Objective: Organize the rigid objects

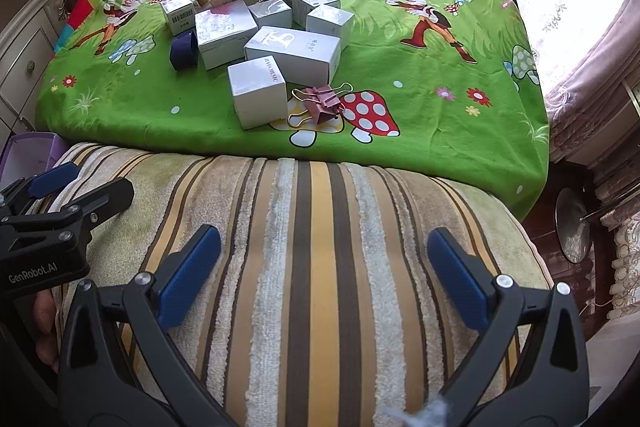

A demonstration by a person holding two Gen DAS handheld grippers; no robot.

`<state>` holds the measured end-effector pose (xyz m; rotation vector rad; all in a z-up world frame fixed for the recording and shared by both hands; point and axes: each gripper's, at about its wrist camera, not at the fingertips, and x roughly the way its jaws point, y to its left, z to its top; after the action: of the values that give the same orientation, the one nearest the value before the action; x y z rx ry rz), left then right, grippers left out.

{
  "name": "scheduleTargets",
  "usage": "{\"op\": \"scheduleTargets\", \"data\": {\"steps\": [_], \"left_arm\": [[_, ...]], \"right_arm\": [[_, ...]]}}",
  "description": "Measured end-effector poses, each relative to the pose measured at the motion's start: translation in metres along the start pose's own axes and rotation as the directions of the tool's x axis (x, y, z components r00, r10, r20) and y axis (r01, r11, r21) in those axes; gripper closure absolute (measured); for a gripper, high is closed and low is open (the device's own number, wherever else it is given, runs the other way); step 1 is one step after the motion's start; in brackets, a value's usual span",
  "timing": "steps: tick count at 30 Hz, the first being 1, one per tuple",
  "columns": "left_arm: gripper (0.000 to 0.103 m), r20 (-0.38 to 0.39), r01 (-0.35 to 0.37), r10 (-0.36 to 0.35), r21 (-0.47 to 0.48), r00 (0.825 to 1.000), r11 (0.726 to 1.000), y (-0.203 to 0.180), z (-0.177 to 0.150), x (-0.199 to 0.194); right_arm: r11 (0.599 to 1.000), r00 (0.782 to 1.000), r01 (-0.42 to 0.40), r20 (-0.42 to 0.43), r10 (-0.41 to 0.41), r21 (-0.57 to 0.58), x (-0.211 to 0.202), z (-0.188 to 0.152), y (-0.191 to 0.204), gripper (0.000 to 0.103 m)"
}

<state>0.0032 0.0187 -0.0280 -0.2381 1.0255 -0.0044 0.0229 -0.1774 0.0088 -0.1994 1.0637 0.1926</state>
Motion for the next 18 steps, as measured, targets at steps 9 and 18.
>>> {"op": "scheduleTargets", "data": {"steps": [9,18], "left_arm": [[0.0,-0.045,-0.01,0.01,0.01,0.999,1.0,-0.0022,0.0034,0.0046],[0.0,-0.076,-0.035,0.037,0.028,0.996,0.999,-0.0053,0.0061,0.007]], "right_arm": [[1.0,1.0,0.0,0.0,0.0,0.001,0.0,-0.0002,-0.0001,0.0],[1.0,1.0,-0.003,0.0,0.003,0.001,0.0007,-0.0002,-0.0005,0.0]]}}
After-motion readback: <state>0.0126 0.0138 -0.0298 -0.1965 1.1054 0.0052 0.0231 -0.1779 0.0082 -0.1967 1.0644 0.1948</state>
